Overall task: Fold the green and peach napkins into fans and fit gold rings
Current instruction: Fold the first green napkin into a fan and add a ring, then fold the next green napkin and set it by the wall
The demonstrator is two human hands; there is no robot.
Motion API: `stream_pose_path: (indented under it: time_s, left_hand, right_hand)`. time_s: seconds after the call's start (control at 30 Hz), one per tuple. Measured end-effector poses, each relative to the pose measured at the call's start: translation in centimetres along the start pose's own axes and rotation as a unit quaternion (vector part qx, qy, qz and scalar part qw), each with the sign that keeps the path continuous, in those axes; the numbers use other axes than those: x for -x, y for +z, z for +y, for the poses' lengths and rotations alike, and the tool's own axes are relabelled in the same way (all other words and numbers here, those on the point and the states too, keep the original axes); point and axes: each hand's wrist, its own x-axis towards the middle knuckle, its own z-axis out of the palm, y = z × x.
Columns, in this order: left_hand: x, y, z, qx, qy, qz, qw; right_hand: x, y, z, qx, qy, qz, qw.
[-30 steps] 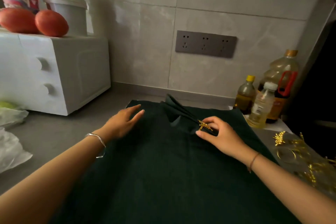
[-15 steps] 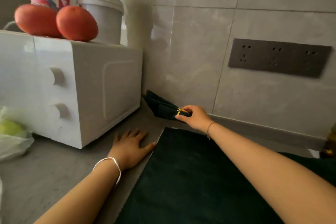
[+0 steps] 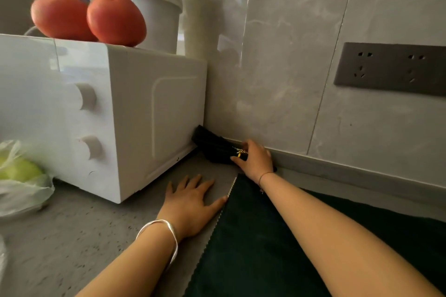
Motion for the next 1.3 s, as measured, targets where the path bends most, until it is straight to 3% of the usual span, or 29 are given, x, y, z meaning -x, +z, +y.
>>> stream_pose_path:
  time_s: [0.2,0.37,0.6,0.7,1.03,1.3]
  left_hand:
    - [0.3,-0.5,-0.1,0.049,0.007,-0.006,0.999]
    - [1.7,-1.1,0.7,0.072,0.048,-0.003,0.996]
    - [8.8,-1.7,8.7,-0.037,0.211,-0.073,0.974]
    - [13.9,-1.1,12.5,-0.046,0.239,-0.107,0.964]
    - [27.8,-0.6,14.9,-0.006,0.317,-0.159,0.935]
    - [32.2,-0.7,14.4,0.009,0.343,-0.156,0.926]
  right_hand:
    - [4.6,-5.1,1.1,0.008,-0.017,-0.024,1.0]
    - [13.3,-12.3,4.7,0.0,0.022,-0.107,0.994]
    - [26.5,-21.6,8.7,0.015,0.121,-0.2,0.972]
    - [32.2,-25.2,8.4,0.021,0.143,-0.23,0.962]
    - [47.5,-31.9,3.9,0.065,0.039,-0.339,0.938]
    - [51.5,-32.9,2.1,0.091,0.011,-0.323,0.942]
